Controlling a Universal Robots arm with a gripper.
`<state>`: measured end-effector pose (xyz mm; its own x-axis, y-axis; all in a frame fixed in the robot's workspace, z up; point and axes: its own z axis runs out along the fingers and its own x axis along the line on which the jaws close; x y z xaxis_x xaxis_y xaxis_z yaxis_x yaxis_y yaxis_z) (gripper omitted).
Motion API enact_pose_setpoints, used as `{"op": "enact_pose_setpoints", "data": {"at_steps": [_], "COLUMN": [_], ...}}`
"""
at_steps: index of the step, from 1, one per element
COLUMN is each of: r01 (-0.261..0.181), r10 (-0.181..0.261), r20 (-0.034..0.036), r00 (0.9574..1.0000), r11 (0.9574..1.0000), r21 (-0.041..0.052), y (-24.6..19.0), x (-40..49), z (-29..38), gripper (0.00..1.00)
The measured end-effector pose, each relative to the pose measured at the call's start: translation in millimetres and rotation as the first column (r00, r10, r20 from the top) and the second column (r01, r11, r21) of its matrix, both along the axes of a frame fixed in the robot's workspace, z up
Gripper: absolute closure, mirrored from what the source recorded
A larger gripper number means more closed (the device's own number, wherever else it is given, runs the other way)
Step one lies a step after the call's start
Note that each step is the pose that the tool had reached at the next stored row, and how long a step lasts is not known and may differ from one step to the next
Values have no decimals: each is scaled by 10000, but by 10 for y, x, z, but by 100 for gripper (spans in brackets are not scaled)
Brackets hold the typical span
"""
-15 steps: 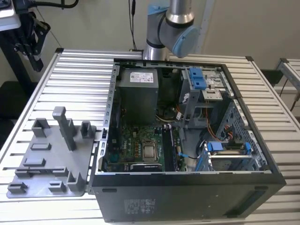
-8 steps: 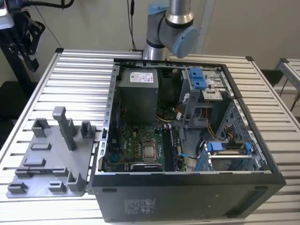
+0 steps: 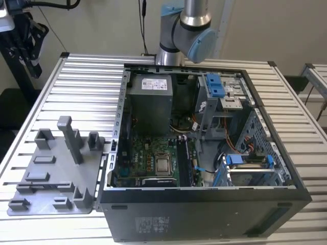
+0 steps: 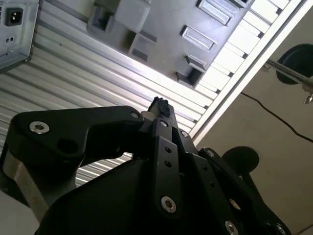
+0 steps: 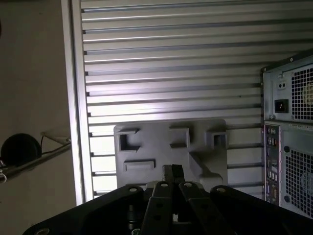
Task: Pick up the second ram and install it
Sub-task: 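Reach for the second ram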
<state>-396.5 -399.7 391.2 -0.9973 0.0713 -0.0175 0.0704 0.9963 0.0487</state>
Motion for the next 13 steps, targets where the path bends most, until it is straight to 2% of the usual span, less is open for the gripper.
{"op": "enact_pose_setpoints", "data": {"at_steps": [4,10,13], "r01": [-1,-2,-2], "r10": [1,2,2], "r20": [1,0,0], "r00": [10000,10000,10000], "r11": [10000,10000,10000], "r21": [0,0,0], "y": [-41,-163,-242], "x": [1,1,1], "z": [-2,-4,-6], "gripper": [89,89,89]}}
